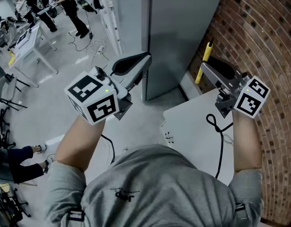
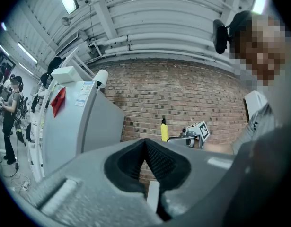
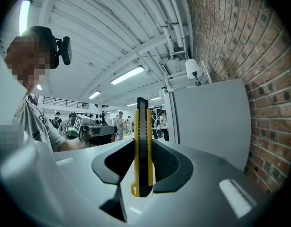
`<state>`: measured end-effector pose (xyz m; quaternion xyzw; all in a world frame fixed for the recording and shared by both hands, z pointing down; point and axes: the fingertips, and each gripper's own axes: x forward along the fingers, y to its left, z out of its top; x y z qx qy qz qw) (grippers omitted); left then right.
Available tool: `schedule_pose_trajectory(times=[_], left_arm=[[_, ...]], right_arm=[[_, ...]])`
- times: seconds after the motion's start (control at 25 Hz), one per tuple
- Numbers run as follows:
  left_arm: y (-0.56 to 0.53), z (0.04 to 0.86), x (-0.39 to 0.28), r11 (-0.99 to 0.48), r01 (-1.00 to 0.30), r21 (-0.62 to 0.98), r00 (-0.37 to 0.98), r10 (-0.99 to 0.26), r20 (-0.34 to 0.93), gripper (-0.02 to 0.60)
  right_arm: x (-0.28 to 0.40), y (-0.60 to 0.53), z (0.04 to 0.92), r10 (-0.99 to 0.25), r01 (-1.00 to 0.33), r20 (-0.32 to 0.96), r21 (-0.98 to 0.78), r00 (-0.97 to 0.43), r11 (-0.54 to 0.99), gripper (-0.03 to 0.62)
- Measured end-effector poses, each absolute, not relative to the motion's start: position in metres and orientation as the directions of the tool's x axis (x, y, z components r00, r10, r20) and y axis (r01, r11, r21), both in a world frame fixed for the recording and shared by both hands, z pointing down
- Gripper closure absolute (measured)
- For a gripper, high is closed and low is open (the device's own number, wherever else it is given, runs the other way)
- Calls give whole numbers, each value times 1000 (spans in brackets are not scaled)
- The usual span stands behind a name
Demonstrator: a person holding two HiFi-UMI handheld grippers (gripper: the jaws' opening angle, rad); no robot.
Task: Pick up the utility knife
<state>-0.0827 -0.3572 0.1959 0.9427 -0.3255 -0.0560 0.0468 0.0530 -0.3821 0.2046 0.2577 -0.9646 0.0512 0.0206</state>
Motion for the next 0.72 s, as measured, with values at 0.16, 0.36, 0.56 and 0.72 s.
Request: schedule_pose_trajectory(times=[0.16,0.36,0.56,0.72], left_arm=[[-357,196,-83,-785,-607,124,783,-618,-72,583],[-357,196,-83,-785,-606,130,784,-617,-73,584],[-357,195,-82,-787,-602,133,786,-614,-72,583],[-357,194,-82,-787,-601,135,787,-613,-72,583]], right_arm=[[54,-382,205,-498,-502,68,-86,-865,861,468],[54,-381,205,-501,-505,68,-85,-863,859,468],[54,-381,203,-502,-507,71,-87,-862,858,468],[54,-382,203,-501,-506,70,-89,-863,858,468]])
